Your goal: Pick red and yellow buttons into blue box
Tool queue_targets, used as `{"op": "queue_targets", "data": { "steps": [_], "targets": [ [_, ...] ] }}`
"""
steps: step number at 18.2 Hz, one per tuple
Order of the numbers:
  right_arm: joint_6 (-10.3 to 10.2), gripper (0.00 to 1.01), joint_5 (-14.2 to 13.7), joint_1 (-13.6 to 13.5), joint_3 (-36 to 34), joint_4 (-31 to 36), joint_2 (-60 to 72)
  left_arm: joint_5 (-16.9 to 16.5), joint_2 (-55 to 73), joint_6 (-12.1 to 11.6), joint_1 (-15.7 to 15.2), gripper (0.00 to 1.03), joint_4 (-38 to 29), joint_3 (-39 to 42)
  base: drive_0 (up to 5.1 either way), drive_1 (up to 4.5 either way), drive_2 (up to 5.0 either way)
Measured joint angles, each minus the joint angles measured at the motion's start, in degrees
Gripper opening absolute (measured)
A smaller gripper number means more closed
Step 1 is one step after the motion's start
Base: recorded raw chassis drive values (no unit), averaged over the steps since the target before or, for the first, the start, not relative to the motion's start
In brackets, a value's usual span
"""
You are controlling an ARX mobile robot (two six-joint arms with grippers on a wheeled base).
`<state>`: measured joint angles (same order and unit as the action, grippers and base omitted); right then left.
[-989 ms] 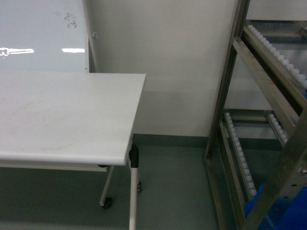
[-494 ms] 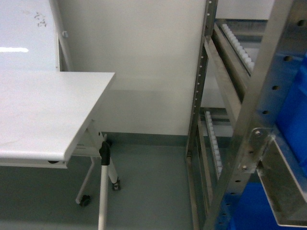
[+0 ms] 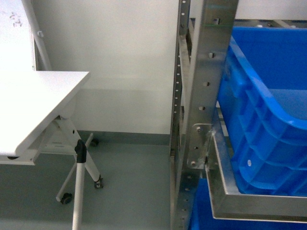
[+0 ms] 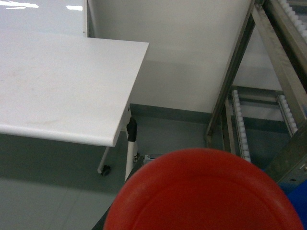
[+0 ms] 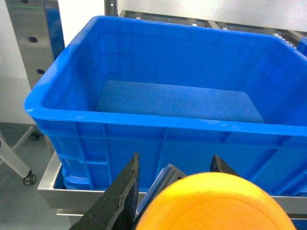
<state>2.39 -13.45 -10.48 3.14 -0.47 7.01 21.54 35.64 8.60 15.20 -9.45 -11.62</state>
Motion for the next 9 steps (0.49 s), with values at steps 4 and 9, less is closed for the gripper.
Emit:
{"op": "queue_targets", "data": {
  "steps": [4, 9],
  "targets": [
    [0.0, 0.39, 0.0, 0.0, 0.0, -0.2, 0.0, 0.0, 0.1, 0.0, 0.0, 0.25, 0.0, 0.0, 4.8, -3.43, -1.5],
    [0.0, 0.39, 0.0, 0.0, 0.0, -0.3, 0.0, 0.0, 0.0, 0.0, 0.0, 0.25, 0.2, 0.0, 4.9, -3.36, -1.2]
  ]
}}
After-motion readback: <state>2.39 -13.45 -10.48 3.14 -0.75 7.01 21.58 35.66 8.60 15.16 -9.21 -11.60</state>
